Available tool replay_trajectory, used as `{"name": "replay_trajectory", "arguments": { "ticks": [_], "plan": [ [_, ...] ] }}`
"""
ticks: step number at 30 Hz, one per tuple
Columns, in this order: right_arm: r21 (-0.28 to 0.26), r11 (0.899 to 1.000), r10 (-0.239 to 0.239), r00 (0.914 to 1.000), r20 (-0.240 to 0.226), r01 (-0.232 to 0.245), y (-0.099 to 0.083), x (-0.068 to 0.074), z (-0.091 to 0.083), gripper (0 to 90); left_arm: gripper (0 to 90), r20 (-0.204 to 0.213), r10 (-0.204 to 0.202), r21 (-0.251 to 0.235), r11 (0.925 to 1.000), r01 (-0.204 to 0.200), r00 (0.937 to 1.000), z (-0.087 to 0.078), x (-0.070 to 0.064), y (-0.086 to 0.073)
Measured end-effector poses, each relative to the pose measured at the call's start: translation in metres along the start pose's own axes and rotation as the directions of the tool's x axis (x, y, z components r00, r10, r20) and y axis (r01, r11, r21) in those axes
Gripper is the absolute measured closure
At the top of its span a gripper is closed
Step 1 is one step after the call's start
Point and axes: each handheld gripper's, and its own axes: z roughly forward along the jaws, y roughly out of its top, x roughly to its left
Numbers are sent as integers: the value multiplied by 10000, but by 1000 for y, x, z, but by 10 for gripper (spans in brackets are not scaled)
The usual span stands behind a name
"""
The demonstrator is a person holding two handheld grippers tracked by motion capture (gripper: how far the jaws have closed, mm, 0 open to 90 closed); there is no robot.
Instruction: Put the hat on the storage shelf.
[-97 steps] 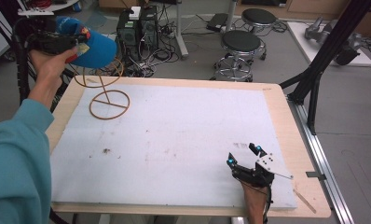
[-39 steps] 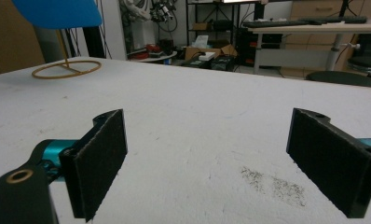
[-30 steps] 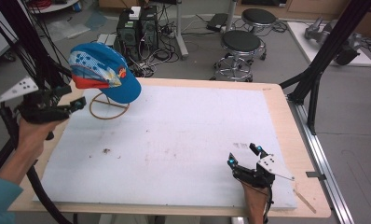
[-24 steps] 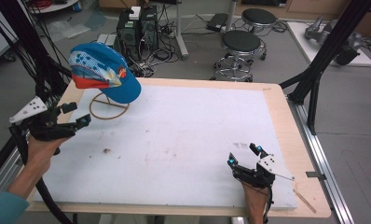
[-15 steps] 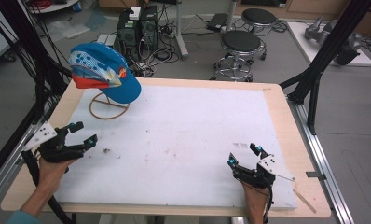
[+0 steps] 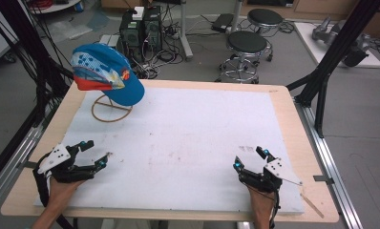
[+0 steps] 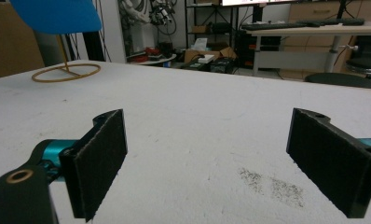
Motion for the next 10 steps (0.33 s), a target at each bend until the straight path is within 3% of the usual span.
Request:
{"name": "replay_trajectory", "arguments": {
  "ticks": [4, 10],
  "plan": [
    [11, 10000, 26, 10000, 3, -26, 0, 0, 0, 112, 181, 30, 285, -4, 9996, -285, 9996, 0, -3, 0],
    [17, 10000, 28, 10000, -6, -28, 0, 0, 0, 112, 179, -37, 200, 23, 9998, -200, 9998, 0, -2, 0]
  ]
}}
